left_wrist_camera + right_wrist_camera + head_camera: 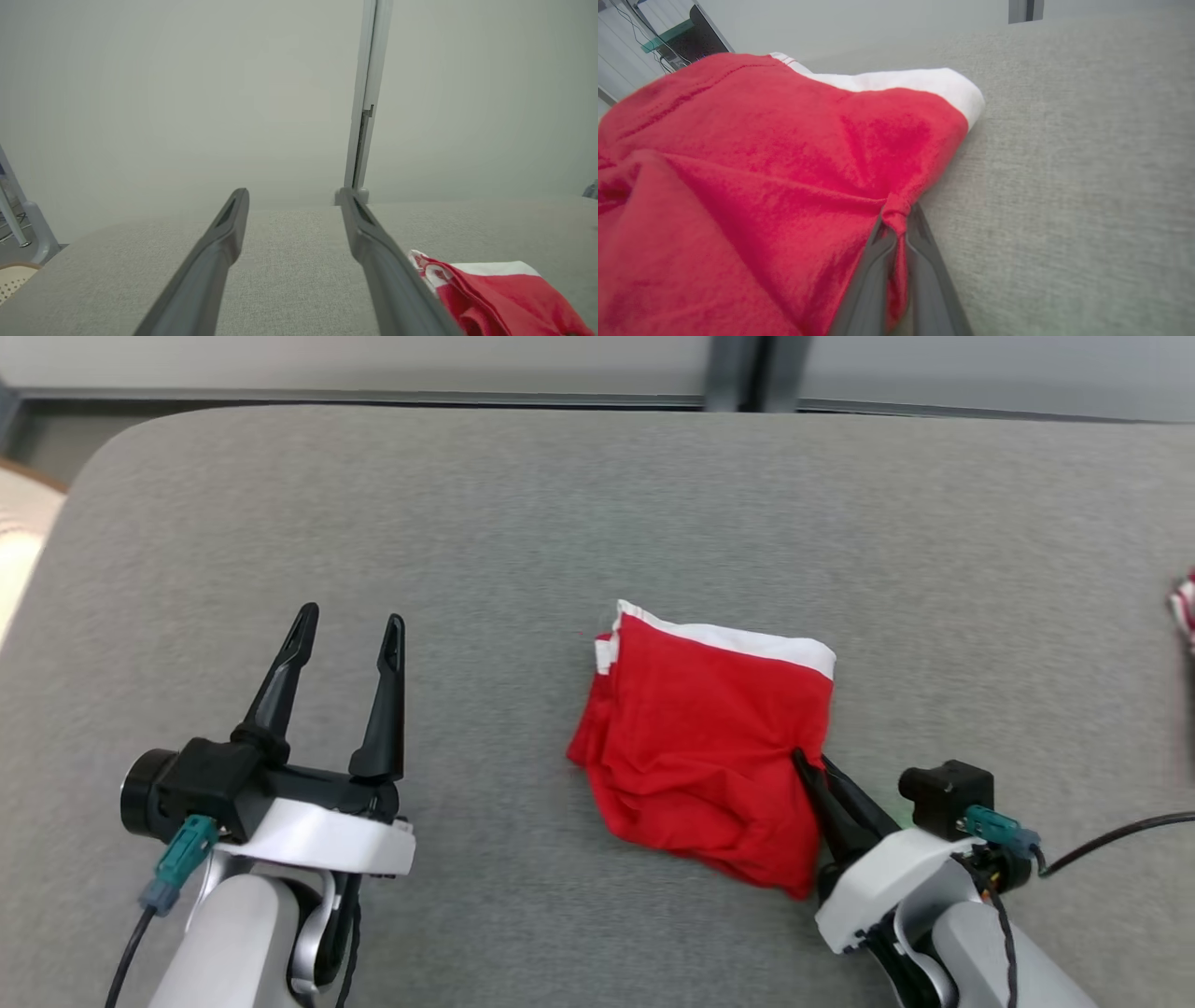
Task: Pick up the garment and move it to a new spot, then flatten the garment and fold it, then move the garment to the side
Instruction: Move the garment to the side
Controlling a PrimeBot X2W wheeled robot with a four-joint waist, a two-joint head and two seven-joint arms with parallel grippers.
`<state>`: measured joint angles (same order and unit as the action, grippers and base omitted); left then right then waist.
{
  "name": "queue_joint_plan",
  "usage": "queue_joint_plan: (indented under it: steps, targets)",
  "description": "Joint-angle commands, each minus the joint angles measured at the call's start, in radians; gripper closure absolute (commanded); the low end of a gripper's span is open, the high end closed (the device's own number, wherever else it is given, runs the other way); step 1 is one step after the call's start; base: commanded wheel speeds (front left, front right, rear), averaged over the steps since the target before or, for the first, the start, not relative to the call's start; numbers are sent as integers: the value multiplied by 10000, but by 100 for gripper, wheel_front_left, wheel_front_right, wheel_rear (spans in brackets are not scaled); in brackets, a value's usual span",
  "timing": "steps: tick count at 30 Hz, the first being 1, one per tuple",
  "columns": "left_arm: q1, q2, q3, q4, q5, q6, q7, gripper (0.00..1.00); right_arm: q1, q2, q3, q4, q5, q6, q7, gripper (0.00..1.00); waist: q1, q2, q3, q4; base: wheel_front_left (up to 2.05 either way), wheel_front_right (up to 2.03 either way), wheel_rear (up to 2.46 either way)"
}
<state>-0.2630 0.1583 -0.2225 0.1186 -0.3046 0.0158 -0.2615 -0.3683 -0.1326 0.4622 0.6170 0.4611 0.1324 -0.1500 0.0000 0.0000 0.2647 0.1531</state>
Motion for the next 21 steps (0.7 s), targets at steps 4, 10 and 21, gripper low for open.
queue_joint_plan:
  steps: [4,10,21]
  targets:
    - [171,263,-66,-394,184,-12,101,0,574,-840,151,-264,-11,-33,-58,100,0,0,-116,-1737,0,0,0]
    - [243,420,-169,-941,246,33,416,0,821,-1958,173,-1134,-2,-30,113,100,0,0,-32,-3229,0,0,0]
    - [-573,538,-472,-1605,452,-78,814,0,-1169,-4631,159,-2528,-165,-28,739,100,0,0,1185,-3689,0,0,0]
